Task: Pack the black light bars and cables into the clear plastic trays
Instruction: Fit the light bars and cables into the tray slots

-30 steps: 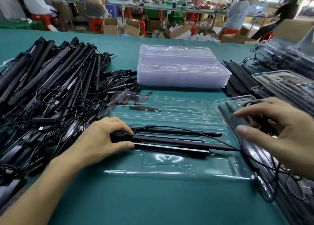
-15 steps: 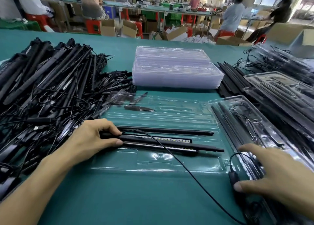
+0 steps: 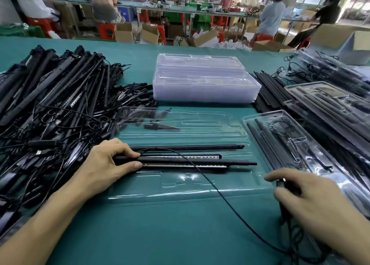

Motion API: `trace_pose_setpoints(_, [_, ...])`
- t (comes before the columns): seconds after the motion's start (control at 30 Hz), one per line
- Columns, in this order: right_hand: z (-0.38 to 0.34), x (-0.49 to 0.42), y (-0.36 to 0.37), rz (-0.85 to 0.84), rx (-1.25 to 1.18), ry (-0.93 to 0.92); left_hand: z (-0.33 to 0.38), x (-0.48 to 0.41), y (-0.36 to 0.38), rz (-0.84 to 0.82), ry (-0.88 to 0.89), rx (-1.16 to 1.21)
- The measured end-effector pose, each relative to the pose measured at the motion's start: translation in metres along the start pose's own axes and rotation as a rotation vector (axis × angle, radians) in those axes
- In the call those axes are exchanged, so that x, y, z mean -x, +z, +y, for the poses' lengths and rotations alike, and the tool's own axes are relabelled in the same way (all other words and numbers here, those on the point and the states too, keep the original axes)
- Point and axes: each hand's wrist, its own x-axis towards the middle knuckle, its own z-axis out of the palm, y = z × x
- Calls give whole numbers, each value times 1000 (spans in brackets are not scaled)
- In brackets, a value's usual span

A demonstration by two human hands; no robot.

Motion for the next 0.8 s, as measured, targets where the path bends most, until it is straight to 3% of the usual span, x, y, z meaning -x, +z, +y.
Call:
trace_pose_setpoints(0.17, [-13, -45, 9, 85, 44, -29, -6, 0, -1, -15, 20, -17])
trace_pose_setpoints(0.33, [-14, -86, 37, -136, 175, -71, -10, 1, 2, 0, 35, -97])
trace_pose_setpoints(0.47, [-4, -94, 40, -48, 53, -109, -9, 0, 2, -4, 39, -142])
trace_pose_setpoints(0.63, [-6, -98, 53, 50, 148, -70, -4, -2, 1, -24, 37, -173])
trace_pose_setpoints(0.8, [0, -101, 56, 76, 93, -37, -2, -1, 0, -17, 34, -212])
